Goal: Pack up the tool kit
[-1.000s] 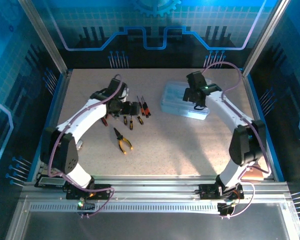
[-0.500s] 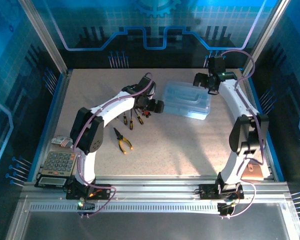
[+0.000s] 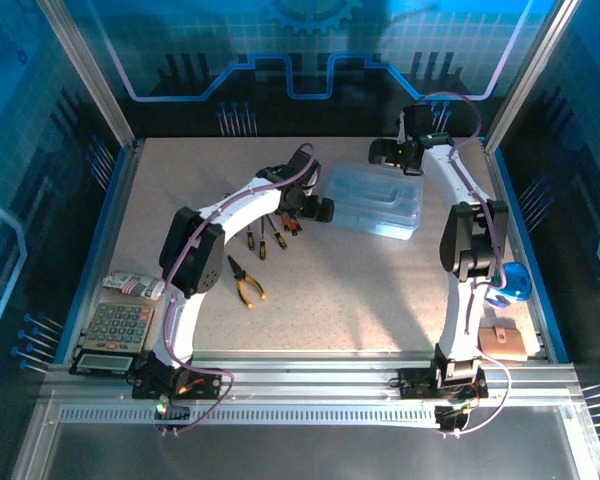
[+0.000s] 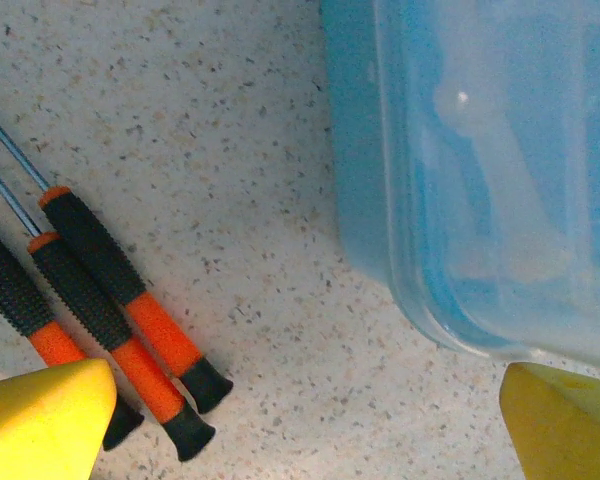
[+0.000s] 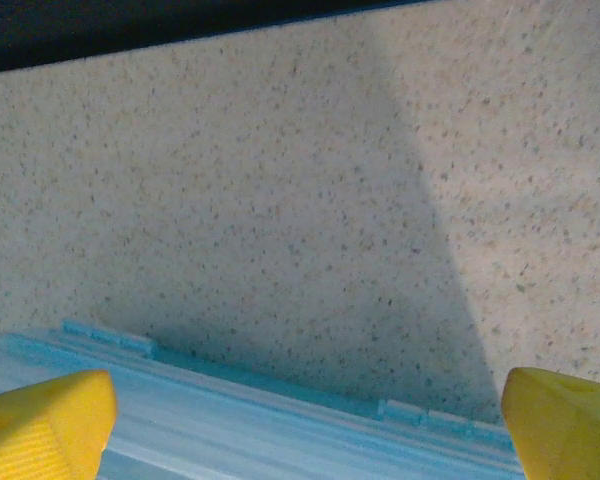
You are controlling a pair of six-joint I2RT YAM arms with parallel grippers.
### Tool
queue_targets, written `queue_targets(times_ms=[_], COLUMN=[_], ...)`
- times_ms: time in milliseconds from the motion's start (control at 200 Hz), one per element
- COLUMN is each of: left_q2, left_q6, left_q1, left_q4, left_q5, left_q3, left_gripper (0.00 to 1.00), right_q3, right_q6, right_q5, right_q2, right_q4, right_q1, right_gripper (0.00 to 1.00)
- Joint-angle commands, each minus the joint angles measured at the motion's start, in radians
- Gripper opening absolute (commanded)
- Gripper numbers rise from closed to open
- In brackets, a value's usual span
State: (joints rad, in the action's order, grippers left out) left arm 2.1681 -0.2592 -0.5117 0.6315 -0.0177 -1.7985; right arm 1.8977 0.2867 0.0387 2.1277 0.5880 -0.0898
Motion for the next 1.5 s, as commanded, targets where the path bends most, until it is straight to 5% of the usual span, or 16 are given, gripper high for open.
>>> queue_targets(times_ms=[0, 350, 680, 865, 1131, 1491], left_q2=[0.042, 0.225, 0.273, 0.269, 0.193, -0.125], left_q6=[0.020, 0.001, -0.046, -0.045, -0.008, 0.003], left_q1=[0.033, 0.039, 0.027, 0.026, 0.037, 0.065], left_q4=[0.046, 0.110, 0.066, 0.071, 0.083, 0.021], left_q5=[0.002, 0.054, 0.131, 0.137, 0.119, 0.151], left_q3=[-0.073, -0.400, -0.494, -0.506, -0.442, -0.054], left_gripper=[0.99, 0.99, 0.99, 0.99, 0.99, 0.99], right_q3=[-0.107, -0.656, -0.857, -0.827, -0.560, -0.362], right_q6=[-0.026, 0.108, 0.202, 0.162, -0.032, -0.209], right_q5=[-0.057, -0.014, -0.048, -0.049, -0.068, -0.120], right_q2=[-0.062, -0.430, -0.663, -0.668, -0.500, -0.302], right_q4=[-0.036, -0.225, -0.201, -0.135, 0.098, 0.262], right_q1=[0.018, -0.003, -0.084, -0.093, -0.067, -0.022], right_gripper=[1.00, 1.00, 1.00, 1.00, 1.00, 0.99])
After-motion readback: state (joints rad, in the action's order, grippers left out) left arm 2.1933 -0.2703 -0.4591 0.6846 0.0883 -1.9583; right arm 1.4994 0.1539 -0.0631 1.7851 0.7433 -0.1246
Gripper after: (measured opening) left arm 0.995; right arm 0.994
